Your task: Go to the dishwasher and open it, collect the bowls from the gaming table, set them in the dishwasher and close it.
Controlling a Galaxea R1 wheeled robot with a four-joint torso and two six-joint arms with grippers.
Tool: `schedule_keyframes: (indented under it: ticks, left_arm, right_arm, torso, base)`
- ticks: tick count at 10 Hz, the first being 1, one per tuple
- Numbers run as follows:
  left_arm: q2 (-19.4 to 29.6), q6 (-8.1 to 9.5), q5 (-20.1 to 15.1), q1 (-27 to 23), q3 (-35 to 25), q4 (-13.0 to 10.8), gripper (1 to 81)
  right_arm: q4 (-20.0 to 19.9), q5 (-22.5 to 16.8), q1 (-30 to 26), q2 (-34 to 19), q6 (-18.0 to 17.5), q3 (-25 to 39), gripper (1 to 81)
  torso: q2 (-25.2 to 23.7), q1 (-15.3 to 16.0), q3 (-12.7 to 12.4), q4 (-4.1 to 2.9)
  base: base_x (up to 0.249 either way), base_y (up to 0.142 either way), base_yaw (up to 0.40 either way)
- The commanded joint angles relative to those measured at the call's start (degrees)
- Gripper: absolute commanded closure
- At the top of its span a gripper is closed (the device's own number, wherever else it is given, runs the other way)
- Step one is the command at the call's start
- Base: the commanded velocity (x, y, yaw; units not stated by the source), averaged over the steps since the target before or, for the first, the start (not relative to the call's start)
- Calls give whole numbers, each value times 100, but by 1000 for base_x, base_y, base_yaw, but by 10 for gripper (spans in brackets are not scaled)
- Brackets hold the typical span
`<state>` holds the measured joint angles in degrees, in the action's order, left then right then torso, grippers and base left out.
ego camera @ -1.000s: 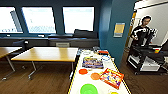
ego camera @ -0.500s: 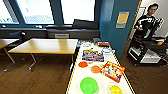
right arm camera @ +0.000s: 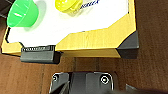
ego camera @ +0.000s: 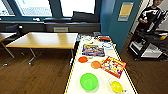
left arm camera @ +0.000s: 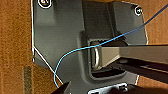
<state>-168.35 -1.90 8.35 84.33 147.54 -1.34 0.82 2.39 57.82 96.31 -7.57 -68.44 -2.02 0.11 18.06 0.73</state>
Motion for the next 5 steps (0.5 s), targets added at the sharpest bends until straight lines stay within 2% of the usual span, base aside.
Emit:
schedule_keyframes:
  ticks: [1,4,5]
  left_arm:
    - [73,-47,-343,-70,-24,-7,10]
    - [73,-47,-343,-71,-24,2,10]
    - [64,-47,-343,-71,-24,2,10]
  right_arm:
    - [-451,-1126,-1275,-610,-34,86,10]
    - [-583,-1636,-1909,-741,-34,16,10]
    - [-574,-1794,-2110,-776,-112,7,10]
  torso:
    - [0,0,265,0]
    - [4,5,752,0]
    - [6,5,759,0]
  base:
    - [0,0,0]
    - [0,0,0]
    - [0,0,0]
